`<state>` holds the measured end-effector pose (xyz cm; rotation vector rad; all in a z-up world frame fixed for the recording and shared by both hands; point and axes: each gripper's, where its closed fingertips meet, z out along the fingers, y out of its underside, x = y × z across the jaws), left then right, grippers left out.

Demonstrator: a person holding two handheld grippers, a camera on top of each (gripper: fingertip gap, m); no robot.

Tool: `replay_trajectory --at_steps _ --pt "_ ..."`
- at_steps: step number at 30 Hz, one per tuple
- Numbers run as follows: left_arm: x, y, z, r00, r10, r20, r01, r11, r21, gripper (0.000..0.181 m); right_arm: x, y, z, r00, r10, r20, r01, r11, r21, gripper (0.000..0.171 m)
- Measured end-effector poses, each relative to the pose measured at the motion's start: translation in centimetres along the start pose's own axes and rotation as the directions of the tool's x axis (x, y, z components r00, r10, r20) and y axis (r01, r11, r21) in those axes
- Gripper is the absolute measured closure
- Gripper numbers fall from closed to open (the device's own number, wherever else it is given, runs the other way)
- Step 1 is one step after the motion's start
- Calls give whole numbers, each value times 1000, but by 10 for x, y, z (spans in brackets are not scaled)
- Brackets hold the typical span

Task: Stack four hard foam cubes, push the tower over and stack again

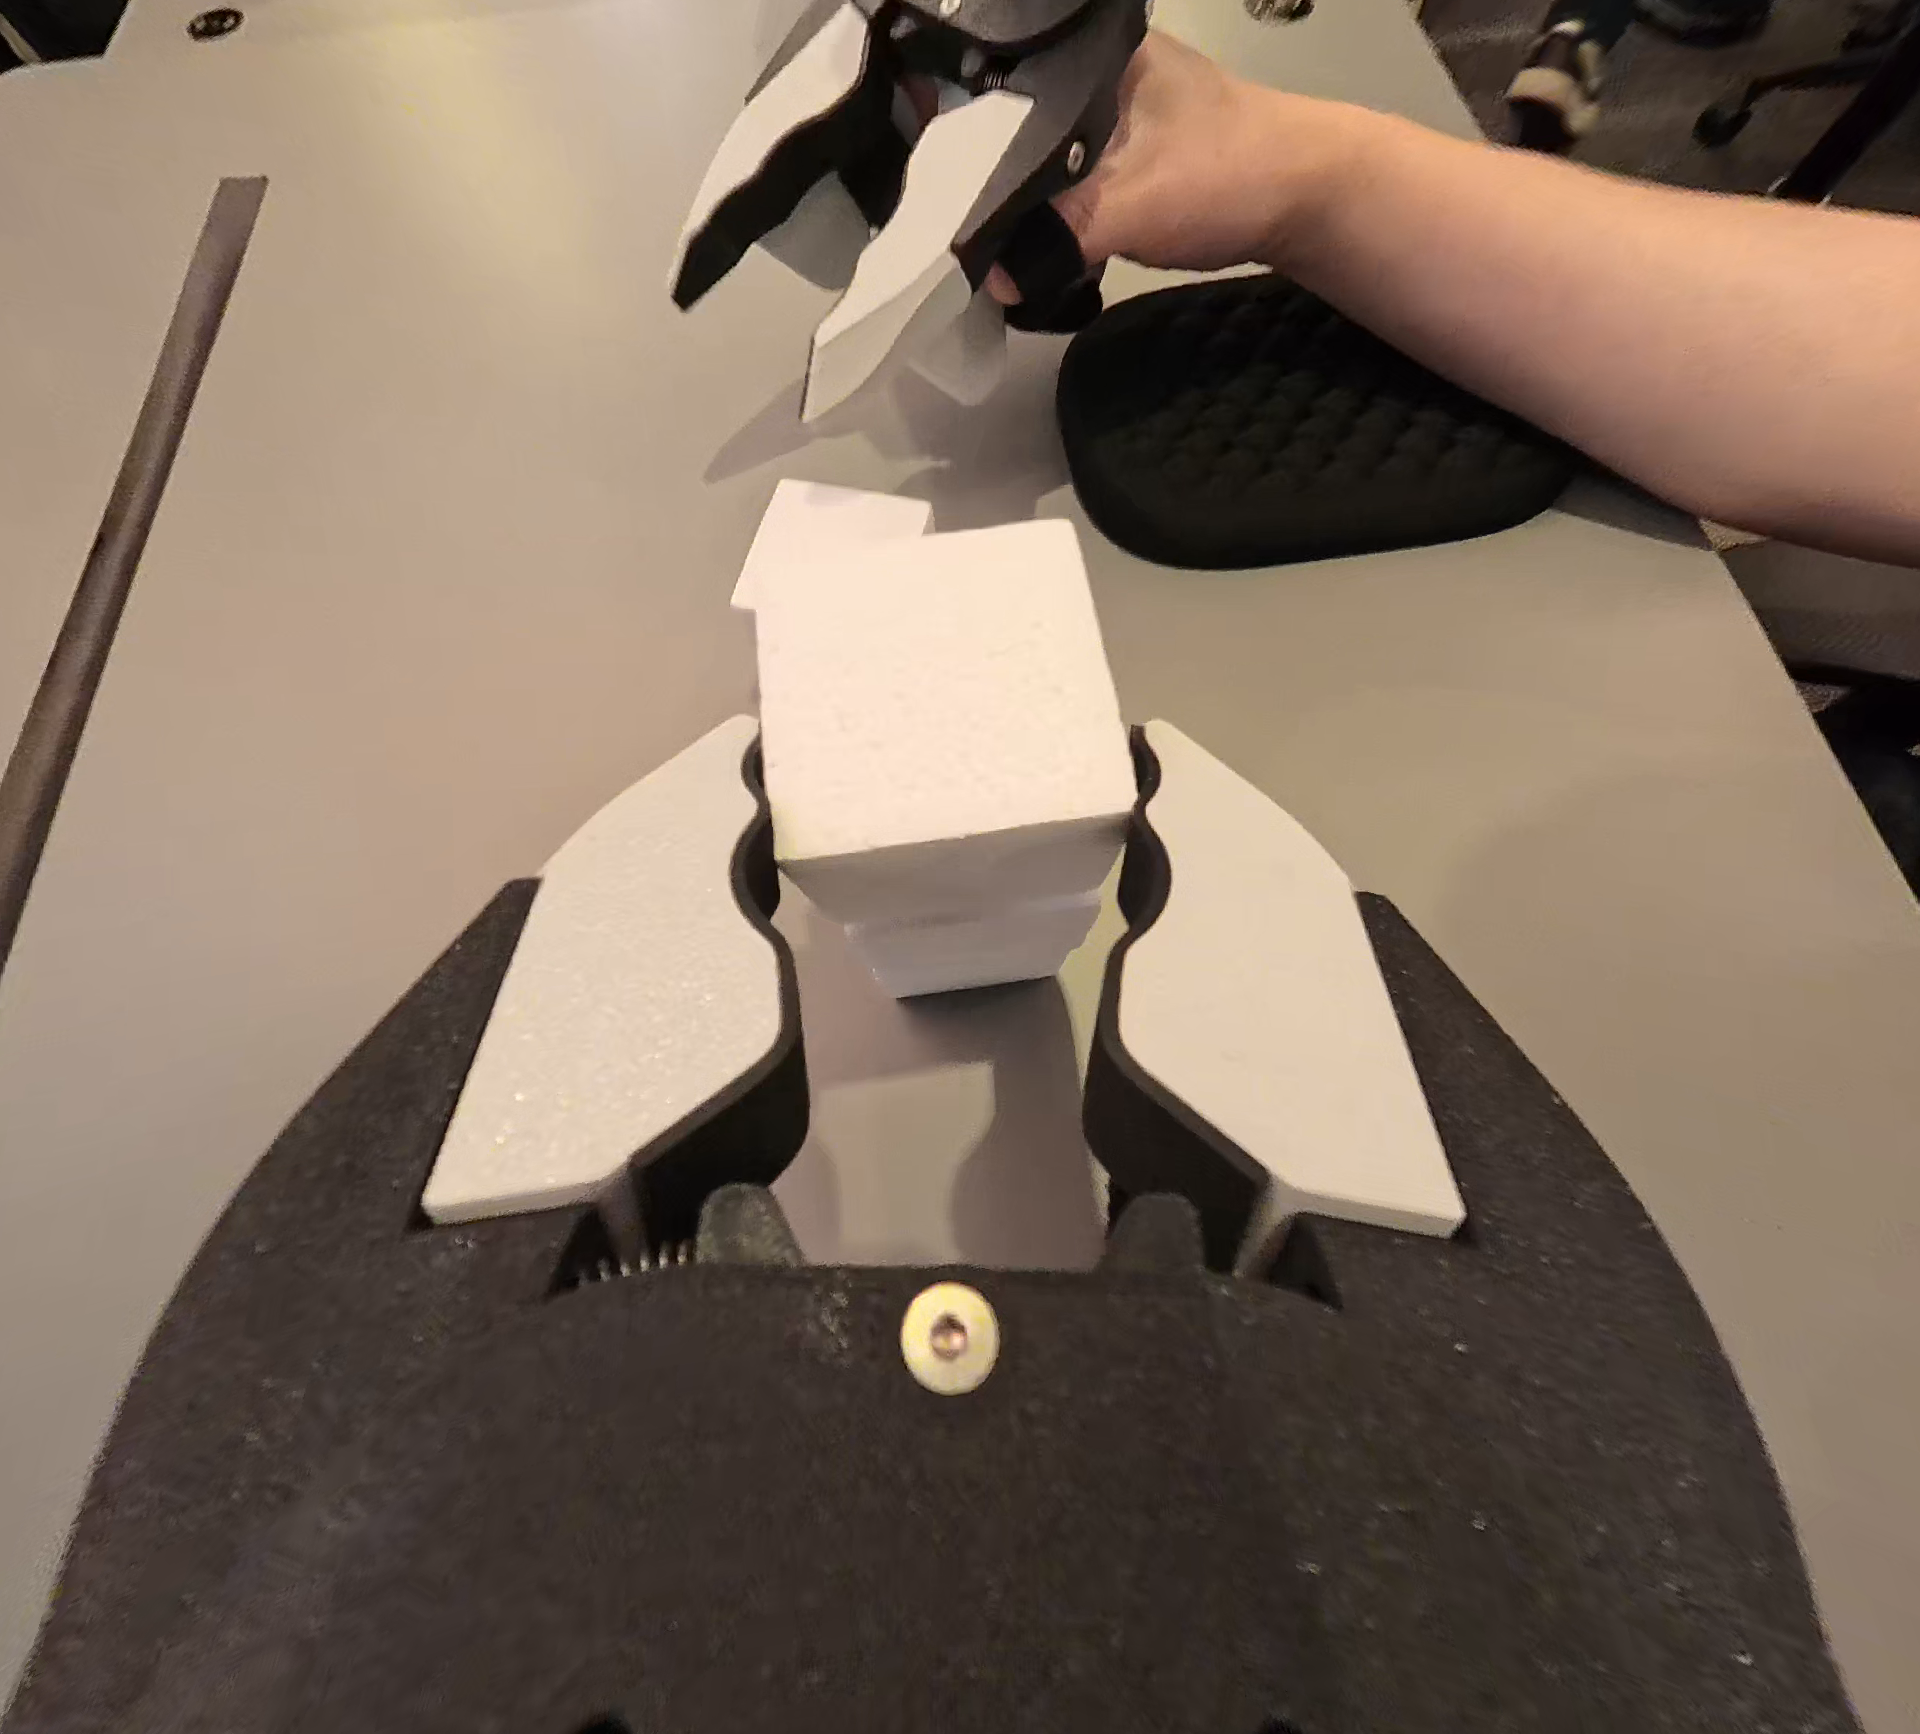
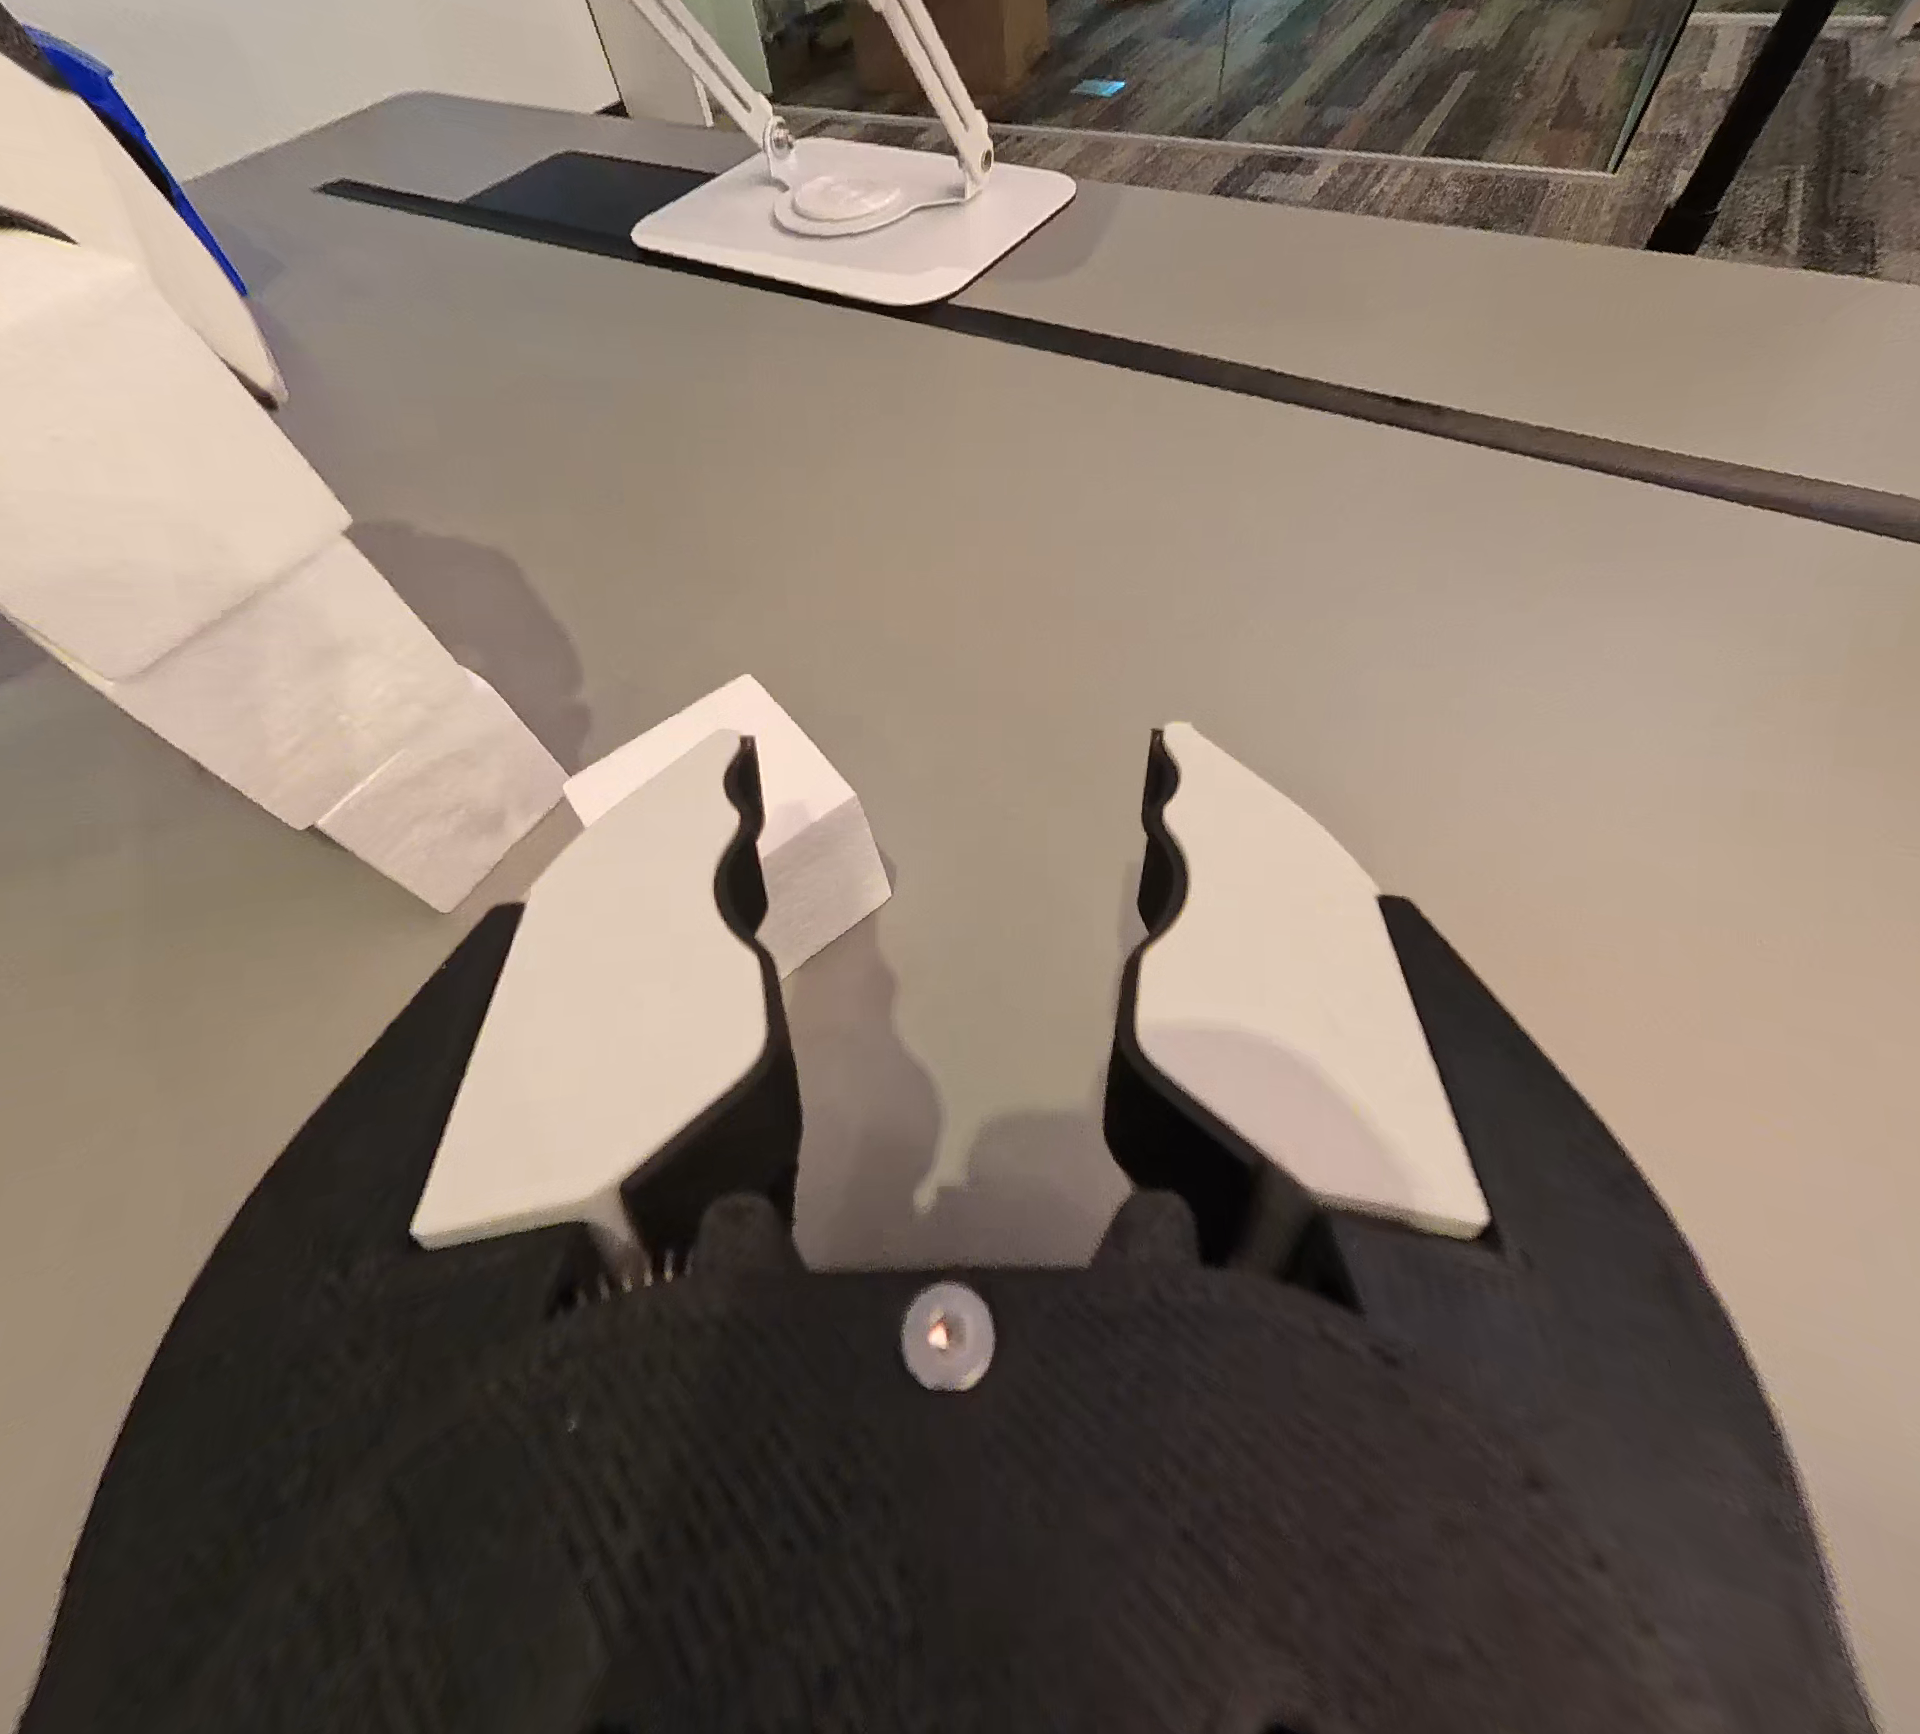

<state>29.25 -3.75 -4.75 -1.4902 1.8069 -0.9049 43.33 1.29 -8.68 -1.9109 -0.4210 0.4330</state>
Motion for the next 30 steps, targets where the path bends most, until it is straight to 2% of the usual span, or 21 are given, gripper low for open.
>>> replay_trajectory --at_steps 3,5,9,12,17,19,21,23,25,28,30 --pt "-2 0 -1 1000 -21 -8 22 999 31 115 -2 4 2 1000 -4 6 5 1000 -22 100" --pt "-1 0 -1 1000 -24 -18 25 999 41 103 -3 4 4 1000 -7 15 7 1000 -27 97" --pt "1 -1 -8 1000 -24 -1 24 999 47 89 -22 6 6 991 -47 126 50 998 -23 91" --pt "3 -9 -27 999 -30 33 26 991 129 91 -42 15 9 967 -114 226 128 991 -49 86" --pt "13 -6 -66 994 -53 96 31 974 224 93 -50 30 18 951 -194 242 231 964 -132 85" --pt "19 2 -76 992 -55 116 27 973 231 93 -49 35 23 949 -202 244 246 954 -170 89" --pt "23 12 -84 988 -56 141 23 974 224 93 -53 41 25 940 -207 272 266 943 -201 112" --pt "23 20 -94 983 -70 169 28 972 235 93 -50 38 24 944 -215 250 267 943 -197 112" --pt "22 26 -106 978 -109 178 57 960 274 94 -54 23 16 949 -186 255 223 967 -125 112" --pt "13 36 -121 960 -167 226 91 945 313 96 -58 -29 -9 967 -120 226 116 993 33 112" --pt "10 40 -127 954 -198 225 111 932 346 98 -89 -78 -35 931 -138 337 83 981 174 112"
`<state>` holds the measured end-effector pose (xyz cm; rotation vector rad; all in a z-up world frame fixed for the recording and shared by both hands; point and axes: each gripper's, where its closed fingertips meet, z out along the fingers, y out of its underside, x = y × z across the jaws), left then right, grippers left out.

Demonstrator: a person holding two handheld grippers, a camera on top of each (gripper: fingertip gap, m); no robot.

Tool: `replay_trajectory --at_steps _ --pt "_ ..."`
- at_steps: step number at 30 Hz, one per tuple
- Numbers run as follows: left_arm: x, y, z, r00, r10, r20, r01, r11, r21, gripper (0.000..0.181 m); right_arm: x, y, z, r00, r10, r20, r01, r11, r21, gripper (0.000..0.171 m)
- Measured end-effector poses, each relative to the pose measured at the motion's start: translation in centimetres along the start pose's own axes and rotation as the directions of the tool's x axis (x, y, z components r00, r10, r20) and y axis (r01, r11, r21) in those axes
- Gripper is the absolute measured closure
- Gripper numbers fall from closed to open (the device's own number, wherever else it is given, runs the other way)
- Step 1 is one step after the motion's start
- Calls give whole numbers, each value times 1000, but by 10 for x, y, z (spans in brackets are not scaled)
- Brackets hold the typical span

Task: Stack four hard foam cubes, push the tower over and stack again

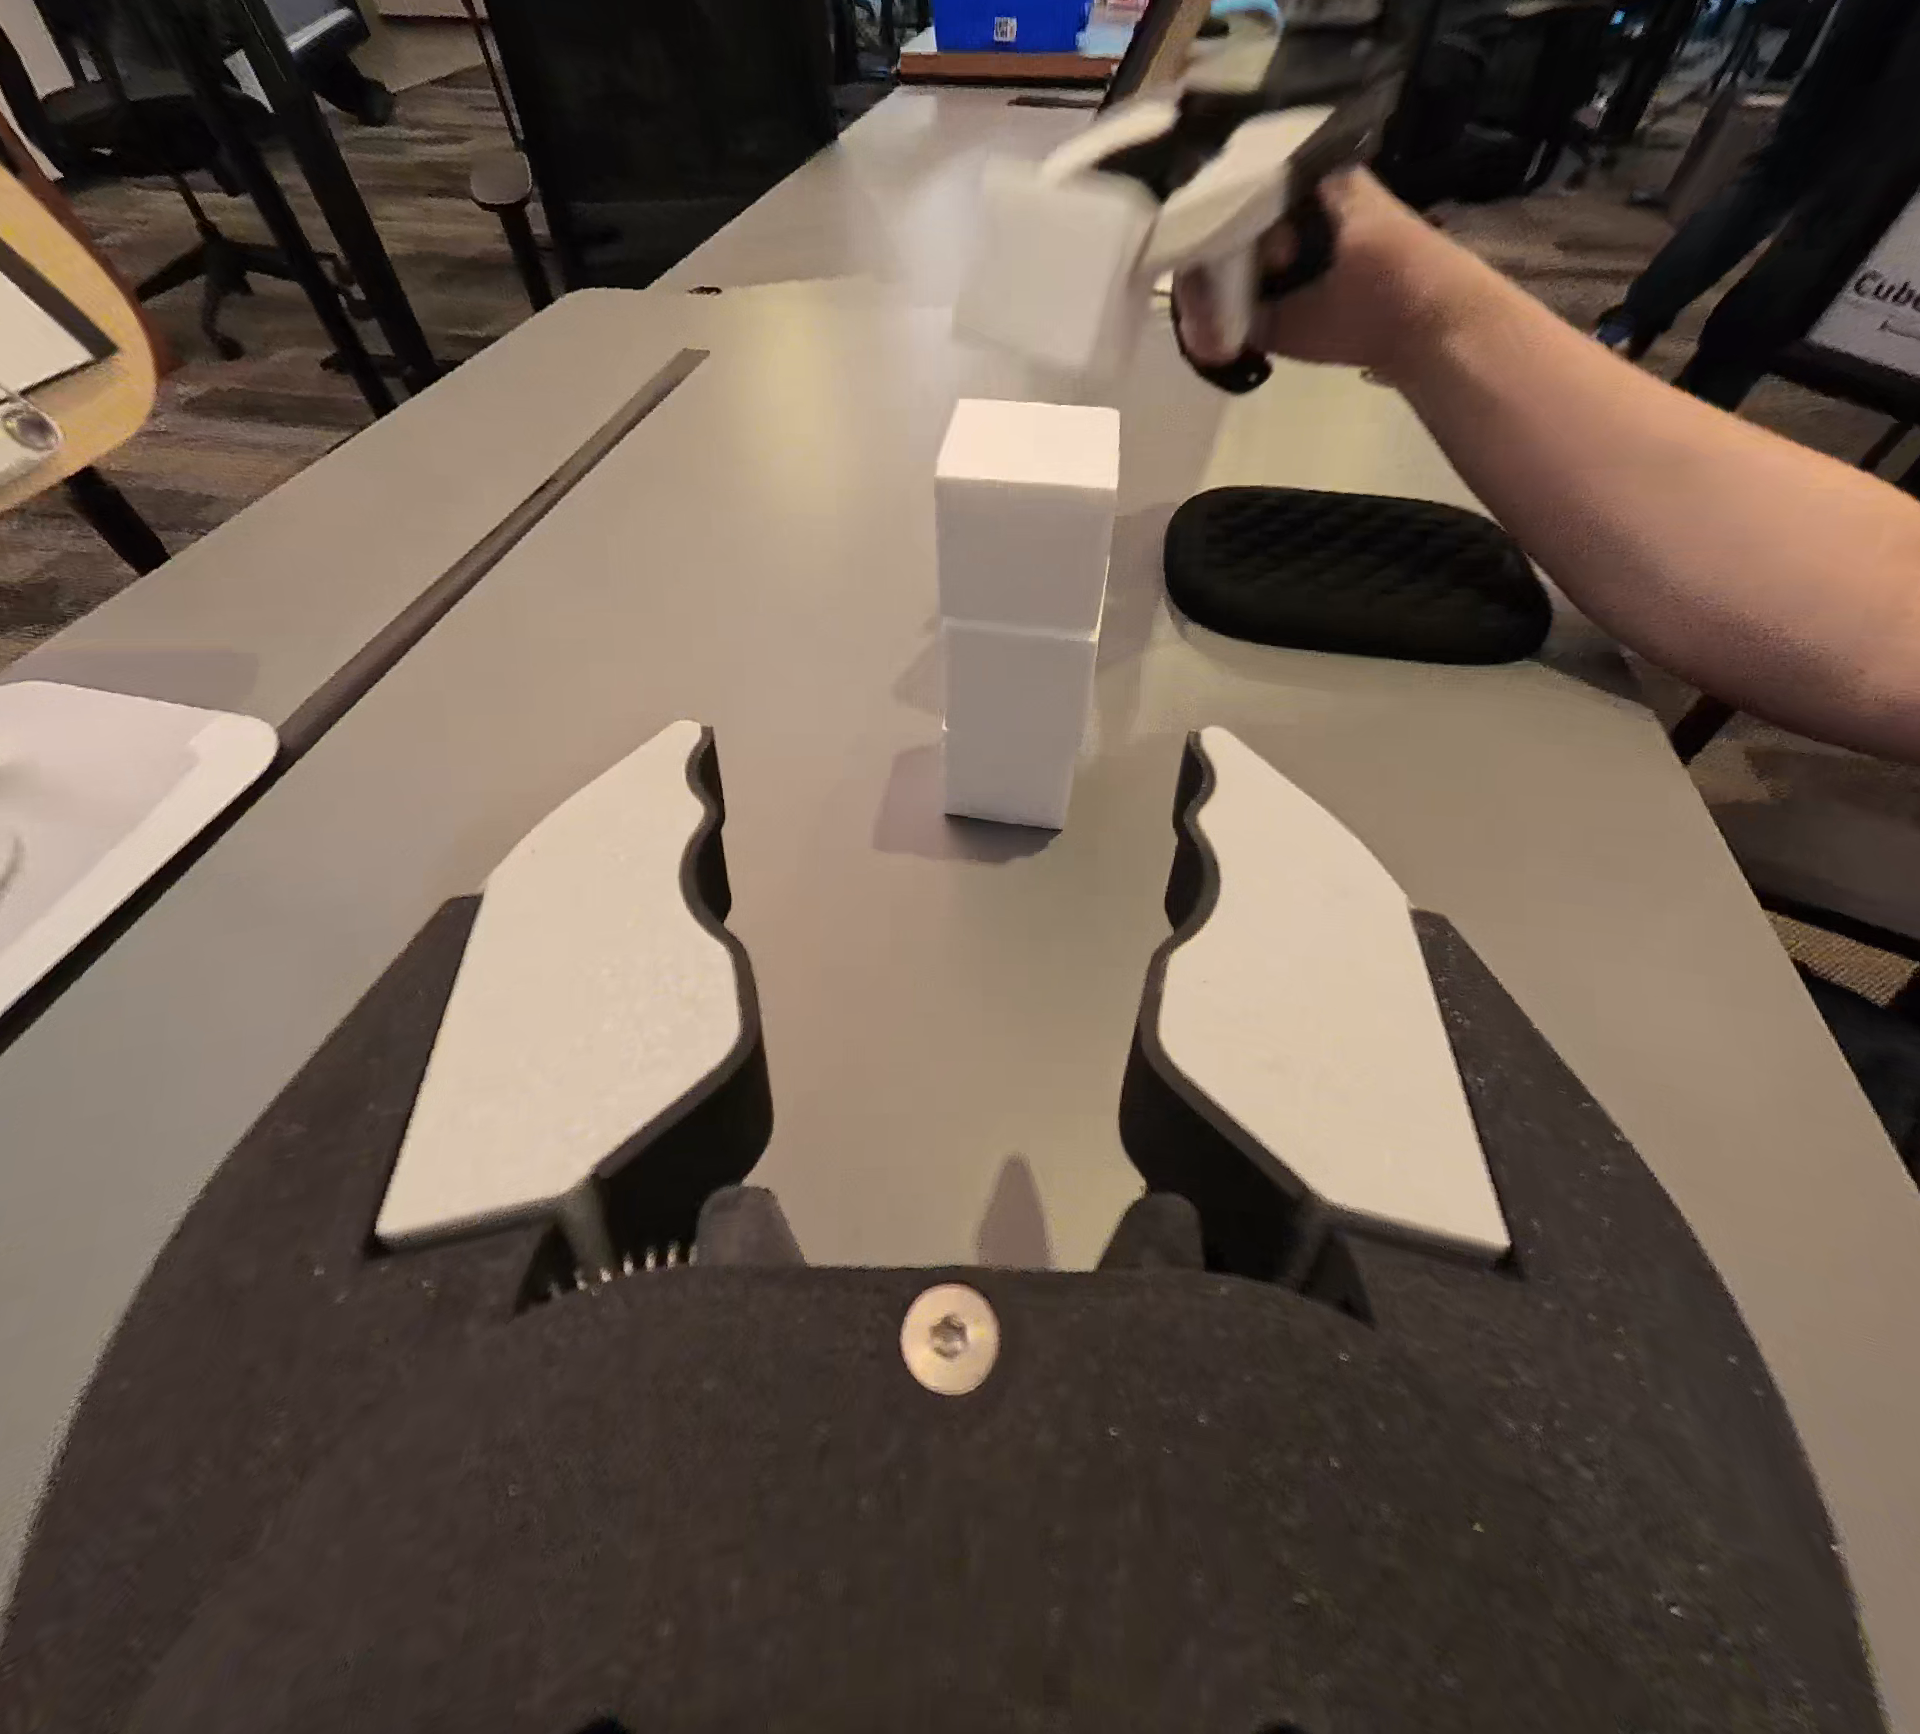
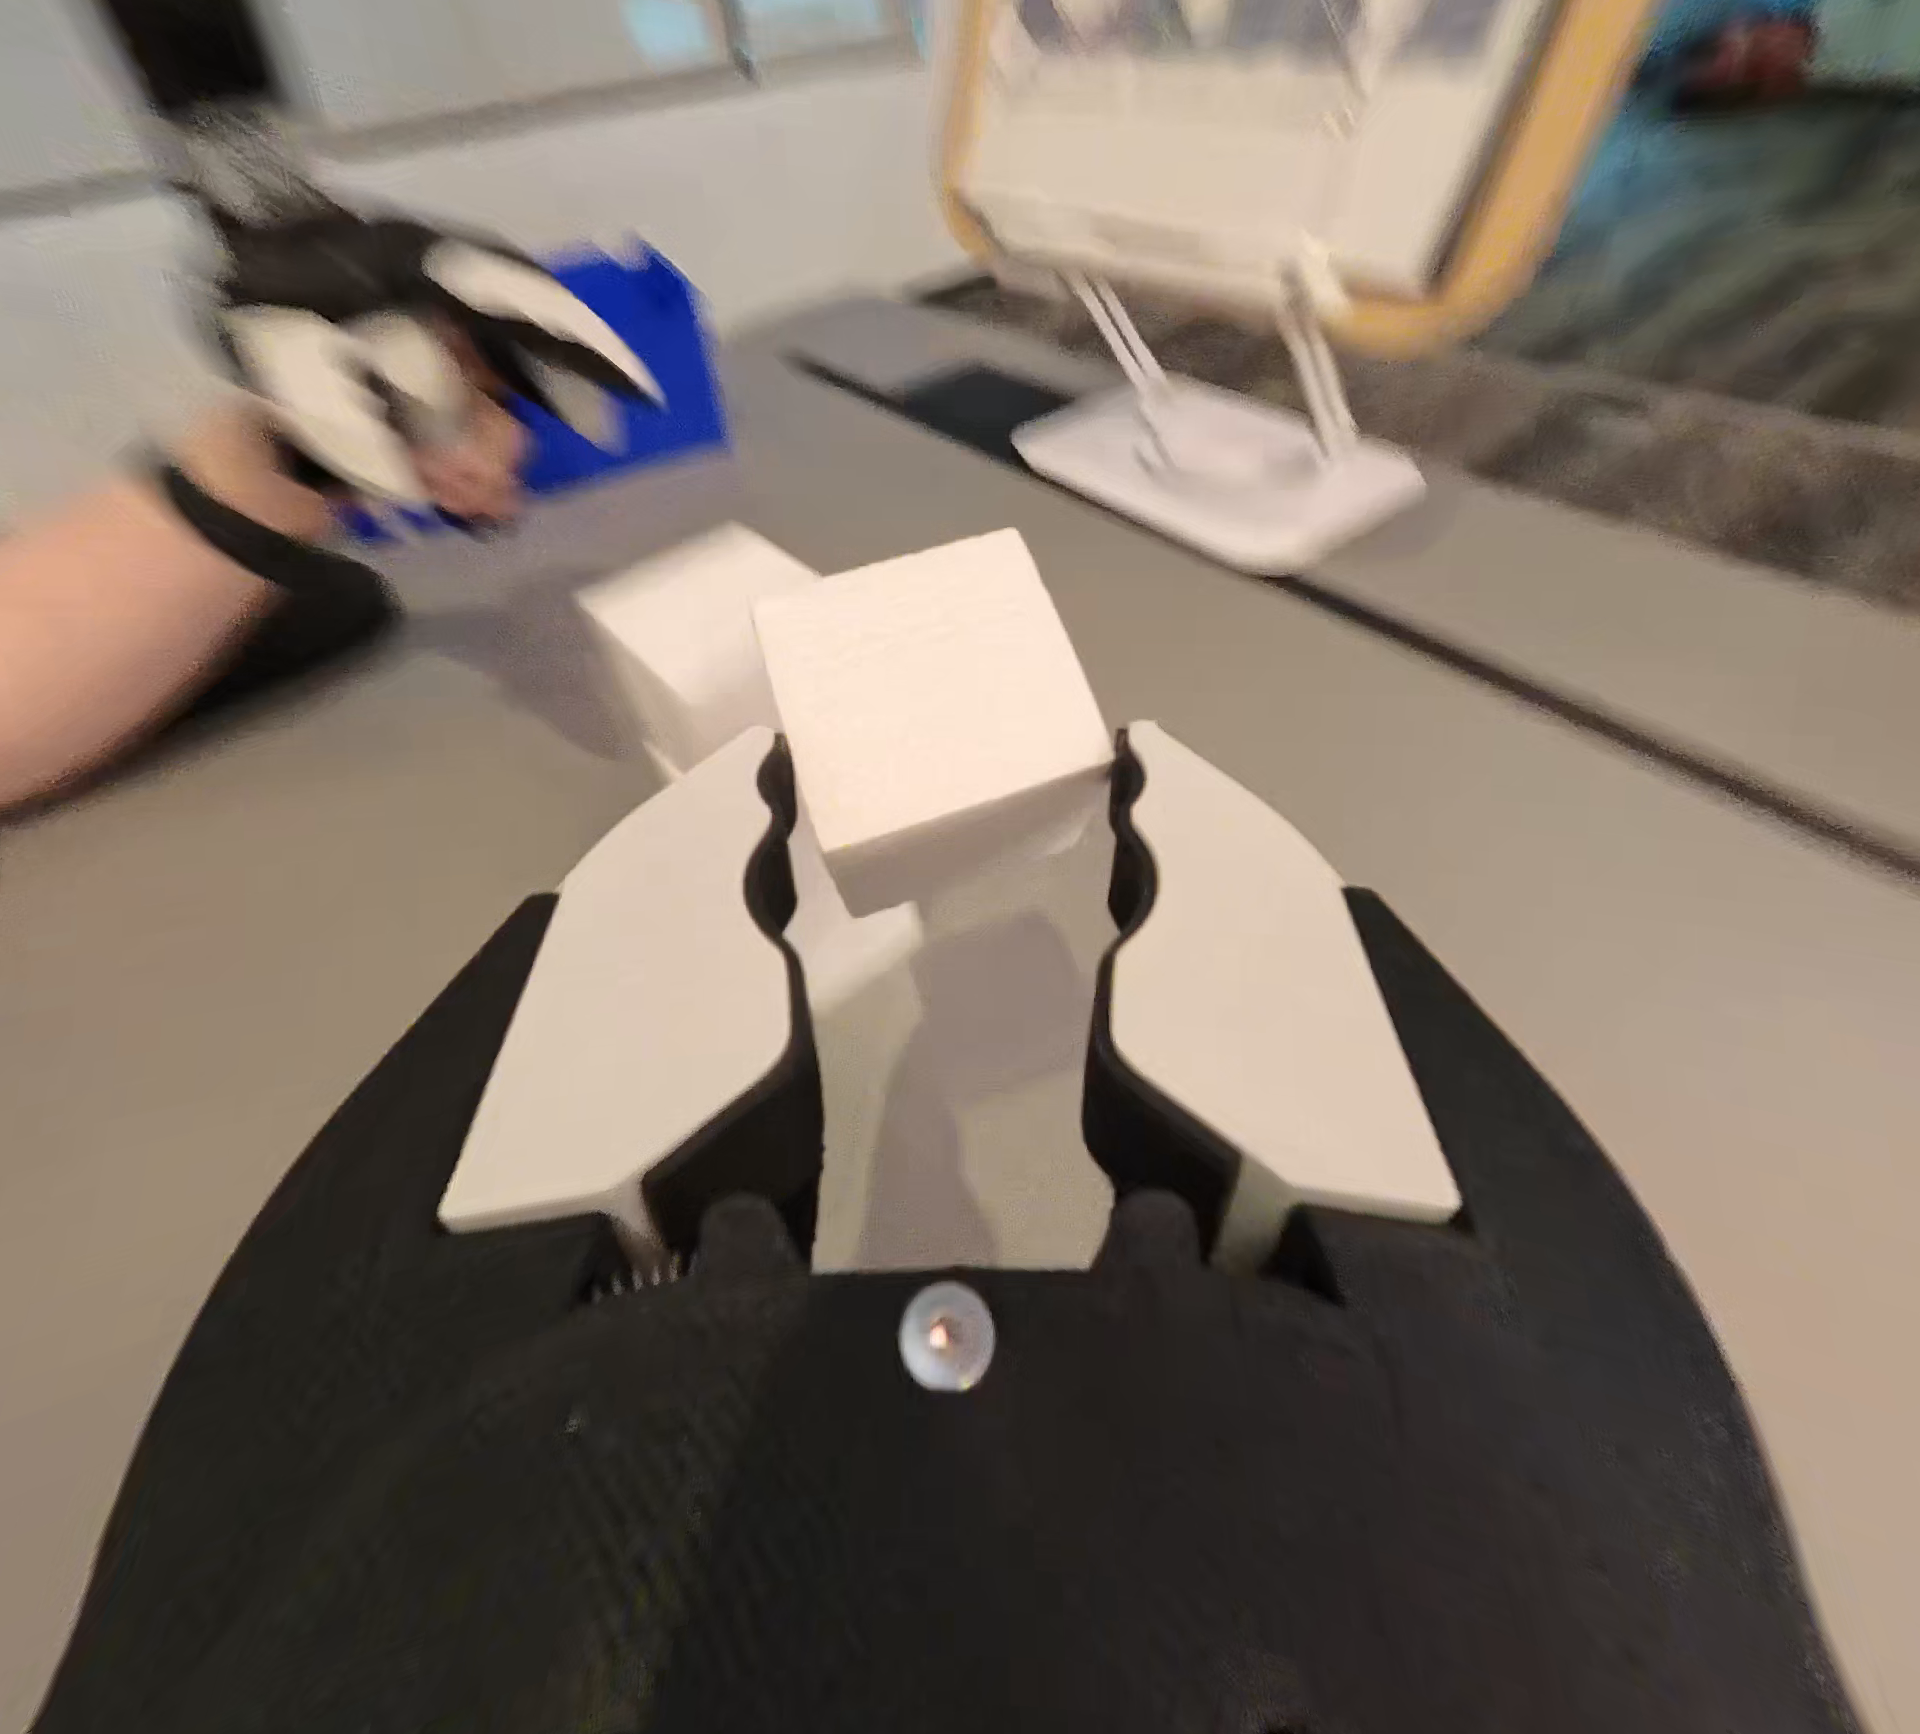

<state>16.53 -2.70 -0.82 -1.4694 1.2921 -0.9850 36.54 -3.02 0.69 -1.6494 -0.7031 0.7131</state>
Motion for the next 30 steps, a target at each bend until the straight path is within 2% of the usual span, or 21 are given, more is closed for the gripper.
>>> replay_trajectory --at_steps 1,3,5,7,10,16,19,22,24,26,28,30 --pt "-1 1 -1 1000 -16 -9 16 1000 8 99 -18 -24 -1 997 -33 69 29 999 44 112" --pt "-4 4 -1 999 -47 -24 48 999 11 100 -47 -53 4 976 -134 173 130 991 32 112" --pt "-4 6 0 997 -71 -39 72 997 14 100 -62 -57 19 942 -207 265 231 971 -62 112" --pt "-2 8 -1 997 -69 -43 70 997 14 100 -62 -48 37 927 -203 316 268 947 -176 112" --pt "-1 8 -1 998 -57 -41 57 998 12 101 -56 -33 55 929 -150 339 253 925 -285 112" --pt "2 10 3 996 -68 -64 69 998 11 101 -52 -17 65 932 -152 330 266 904 -334 112" --pt "3 13 7 994 -77 -72 77 997 -4 100 -51 -17 65 931 -163 327 272 906 -325 111" --pt "4 15 8 995 -70 -67 69 998 -13 99 -57 -28 59 932 -178 315 266 927 -265 90" --pt "4 13 7 997 -62 -51 62 998 -4 99 -59 -34 46 945 -175 277 234 952 -197 89" --pt "-2 12 2 998 -55 -4 55 998 8 101 -46 -18 27 973 -149 175 184 961 -207 102" --pt "-17 14 -4 994 -60 88 59 998 10 105 -19 20 10 997 -70 10 70 947 -313 136" --pt "-34 13 -6 977 -71 202 68 997 23 107 4 57 3 982 64 -180 -126 924 -361 168"
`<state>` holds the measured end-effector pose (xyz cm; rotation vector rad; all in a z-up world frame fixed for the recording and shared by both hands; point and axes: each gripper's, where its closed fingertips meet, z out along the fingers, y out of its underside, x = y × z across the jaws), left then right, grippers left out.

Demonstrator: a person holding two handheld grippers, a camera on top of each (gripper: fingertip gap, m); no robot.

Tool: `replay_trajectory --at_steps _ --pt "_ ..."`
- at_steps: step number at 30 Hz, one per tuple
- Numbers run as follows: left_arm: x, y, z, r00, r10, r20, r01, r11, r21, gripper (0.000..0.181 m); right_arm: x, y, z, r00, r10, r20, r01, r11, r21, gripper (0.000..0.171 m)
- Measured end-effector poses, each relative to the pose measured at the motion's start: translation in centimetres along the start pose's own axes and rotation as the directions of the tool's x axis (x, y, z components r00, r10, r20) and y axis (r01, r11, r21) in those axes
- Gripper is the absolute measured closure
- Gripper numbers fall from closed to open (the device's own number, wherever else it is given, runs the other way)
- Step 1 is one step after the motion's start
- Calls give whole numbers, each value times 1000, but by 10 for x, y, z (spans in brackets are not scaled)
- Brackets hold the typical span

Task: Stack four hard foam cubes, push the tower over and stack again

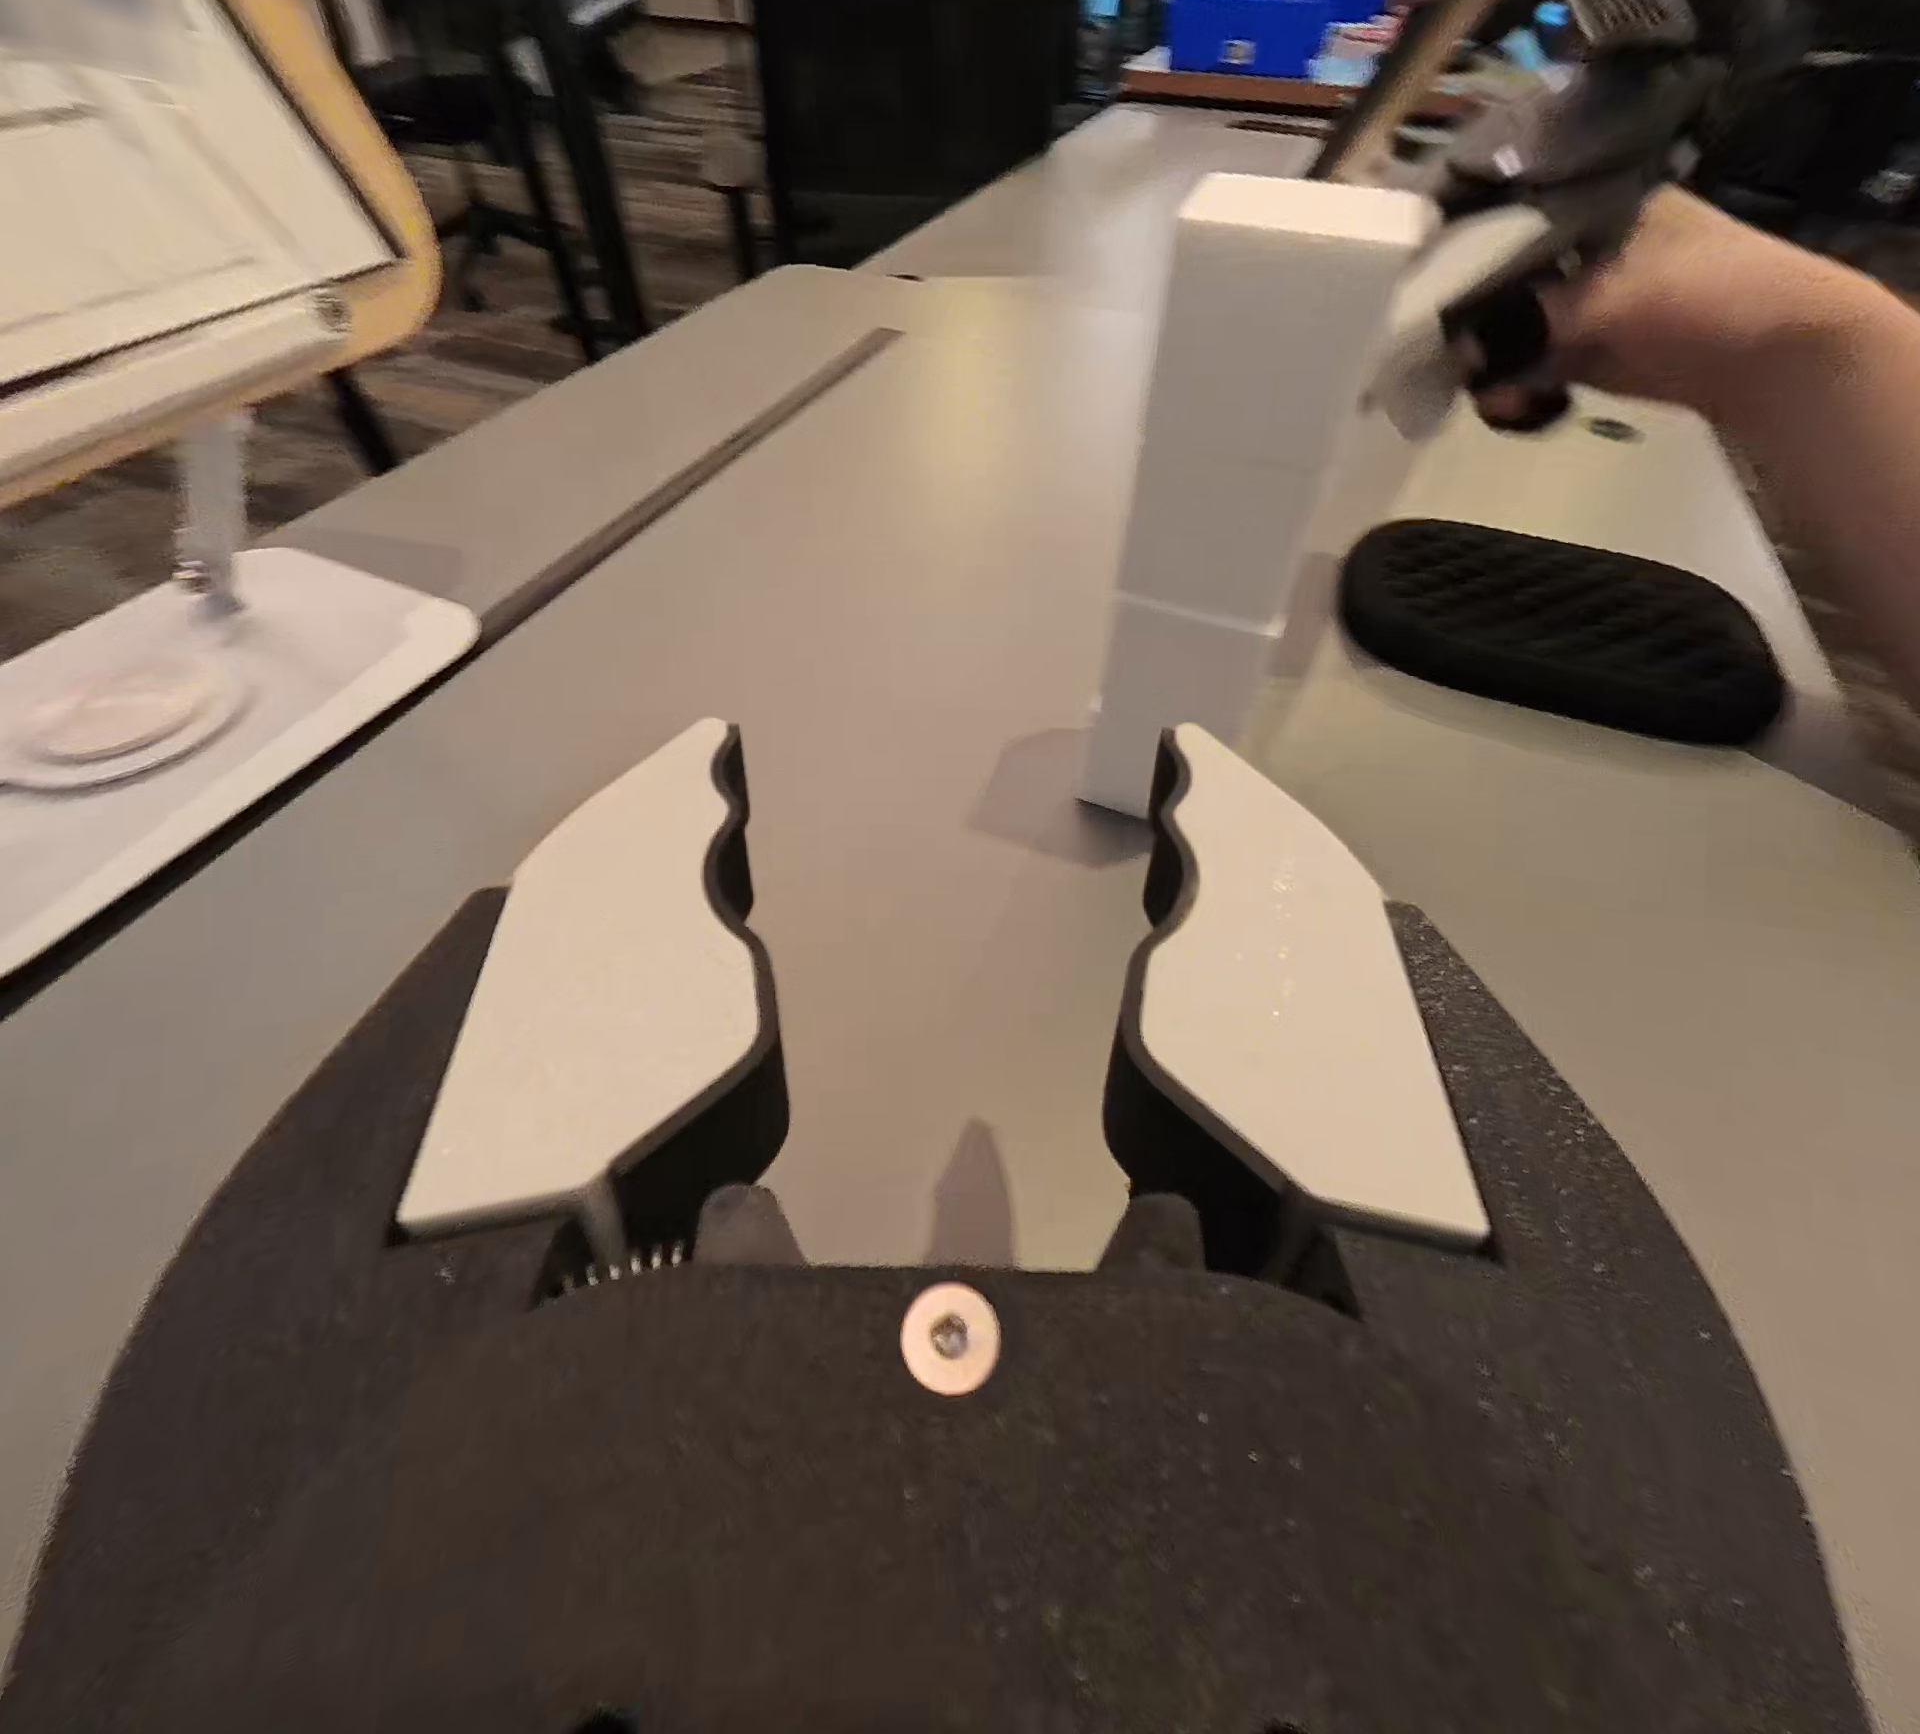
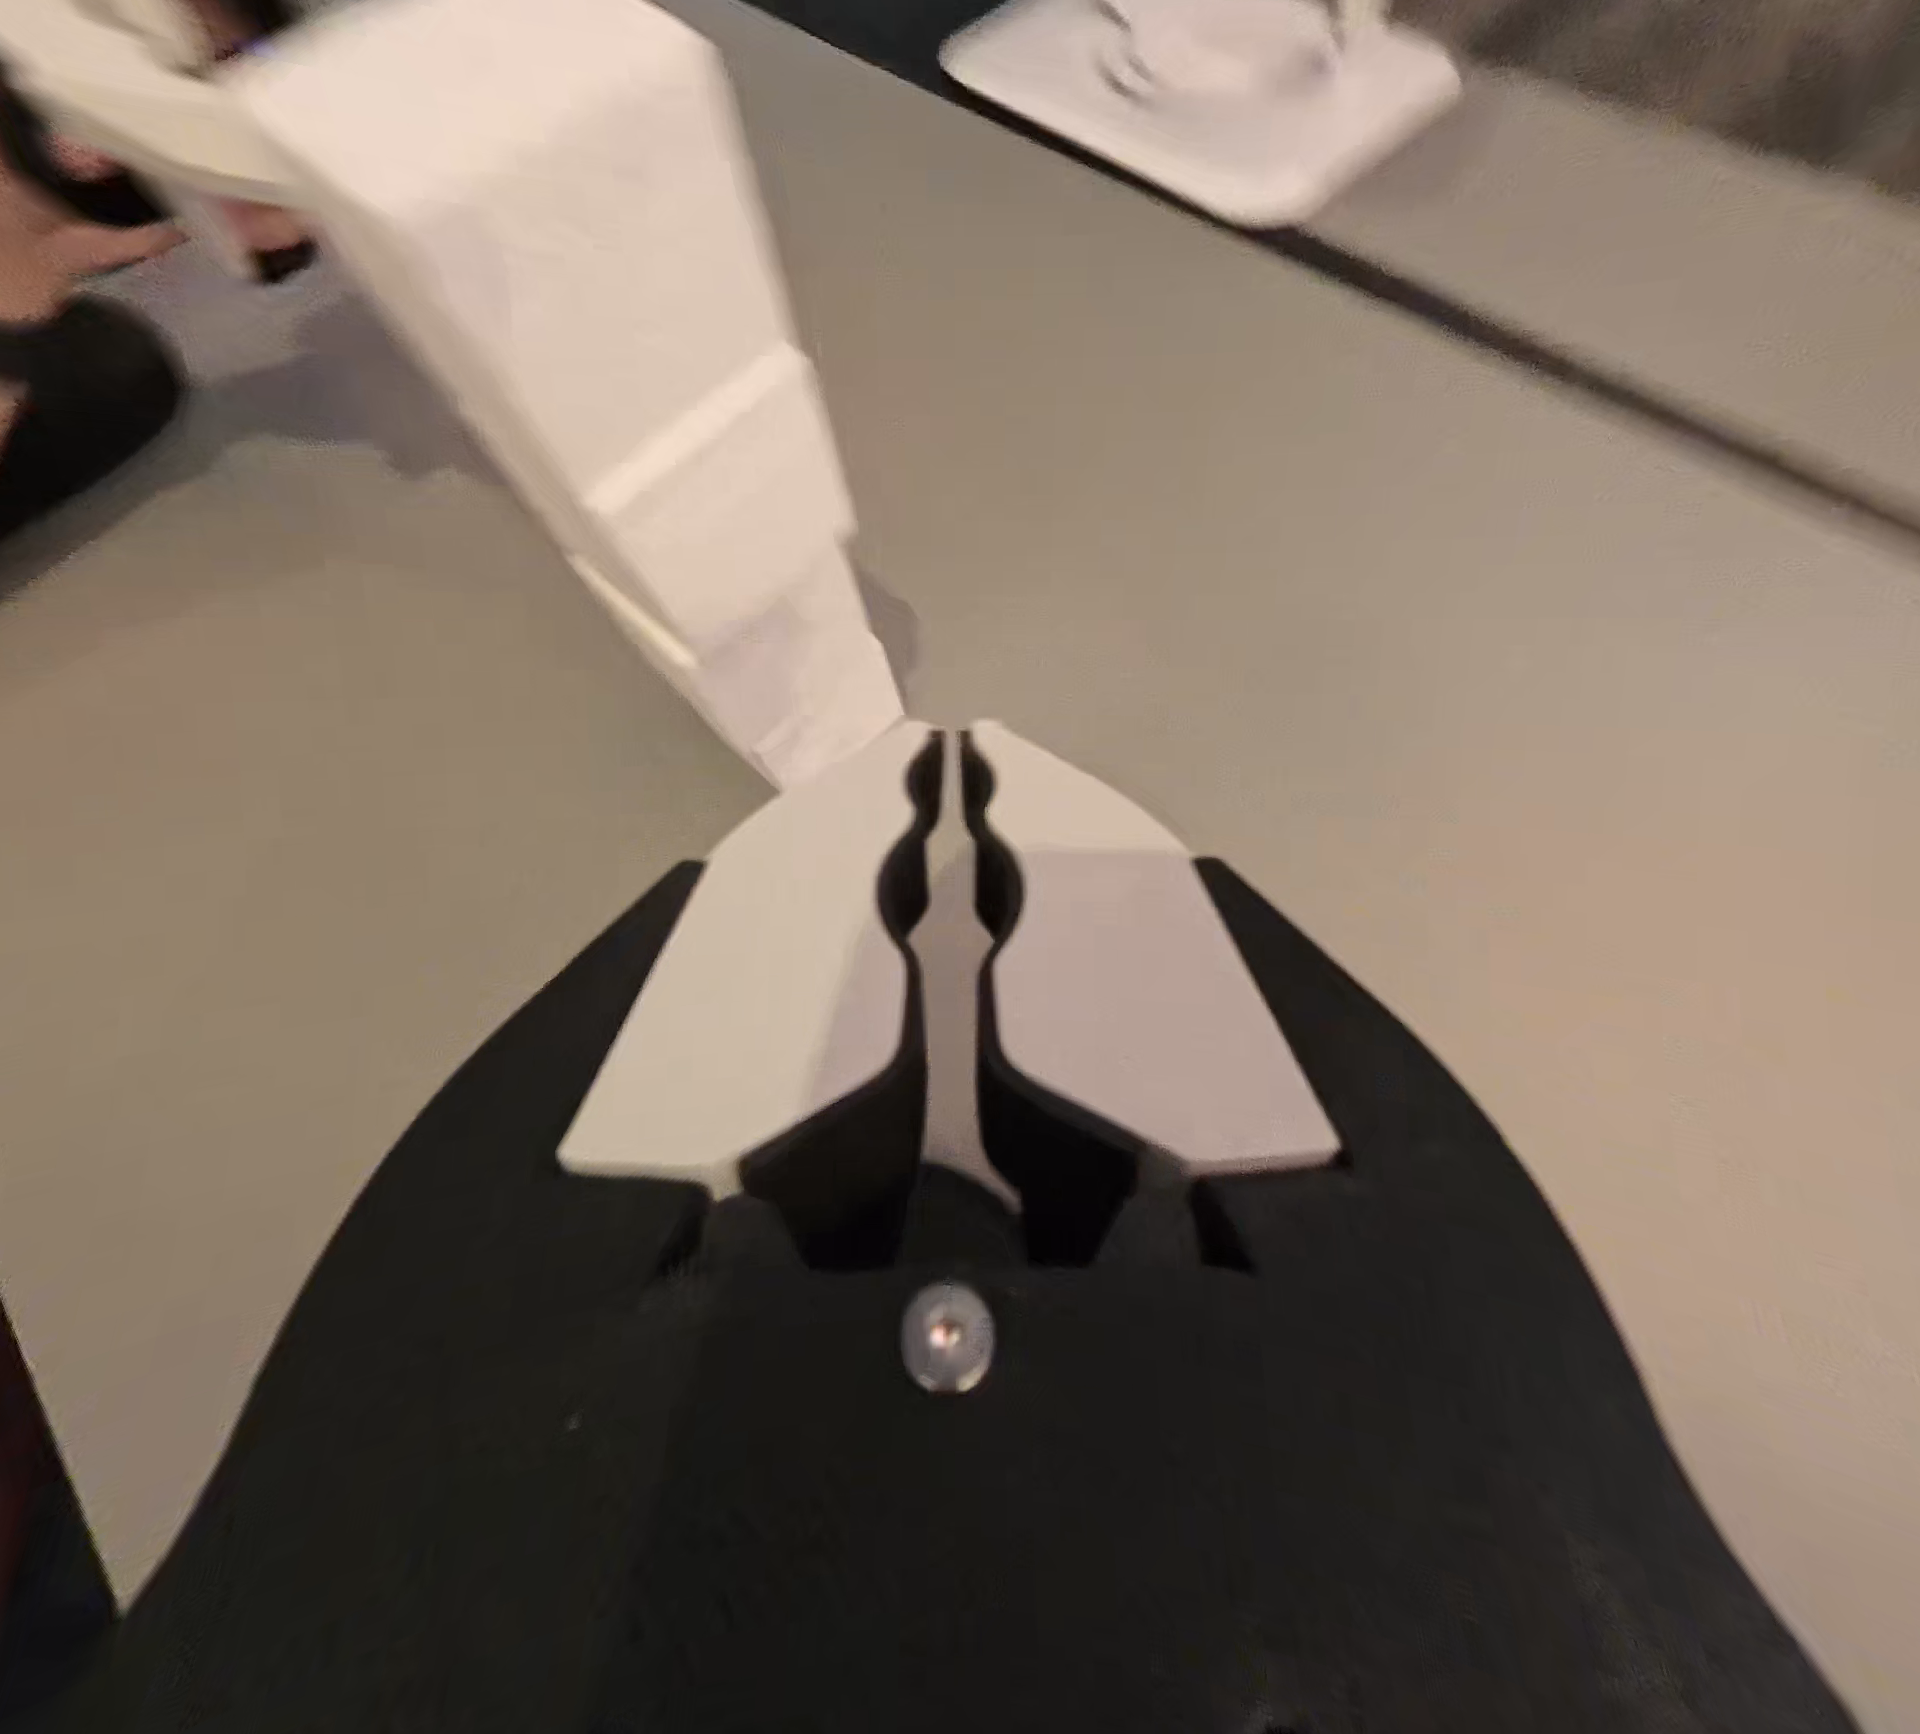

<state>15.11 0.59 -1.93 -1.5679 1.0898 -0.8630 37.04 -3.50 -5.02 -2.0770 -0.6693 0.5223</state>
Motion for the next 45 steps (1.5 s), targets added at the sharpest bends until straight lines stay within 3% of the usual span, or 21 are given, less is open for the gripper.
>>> replay_trajectory --at_steps 3,7,11,15,22,28,32,34,37,38,40,42,45 --pt "-14 3 5 993 -19 112 18 1000 11 106 15 37 19 965 225 -138 -235 970 -62 171" --pt "-30 20 3 955 50 292 -26 996 -85 102 24 66 36 891 344 -296 -407 894 -189 171" --pt "-41 28 -9 897 105 429 -49 989 -139 100 18 63 49 847 410 -337 -500 830 -247 170" --pt "-48 24 -21 872 66 484 -21 995 -99 100 0 47 68 857 397 -328 -491 822 -288 170" --pt "-63 12 -51 821 55 569 -14 997 -75 99 -47 2 103 924 223 -312 -340 853 -396 170" --pt "-80 -6 -111 722 111 683 -64 993 -94 97 -67 -31 111 943 129 -307 -251 882 -400 170" --pt "-79 -9 -127 756 66 652 -57 998 -34 100 -72 -44 104 953 115 -281 -214 911 -351 170" --pt "-77 -2 -125 778 84 622 -49 996 -74 99 -77 -53 103 969 103 -225 -170 939 -299 169" --pt "-76 13 -135 778 157 608 -44 979 -197 100 -88 -68 105 995 47 -90 -63 981 -181 147" --pt "-76 17 -142 772 142 619 -14 978 -207 101 -90 -70 104 998 -4 -55 -4 989 -147 144" --pt "-69 30 -151 793 17 608 118 976 -181 100 -90 -72 102 991 -131 -7 130 989 -76 119" --pt "-54 53 -154 832 -111 544 264 941 -211 95 -86 -64 99 971 -237 32 239 970 -47 112" --pt "-56 74 -164 845 -39 534 224 932 -286 99 -80 -40 99 929 -343 141 351 936 -31 106"
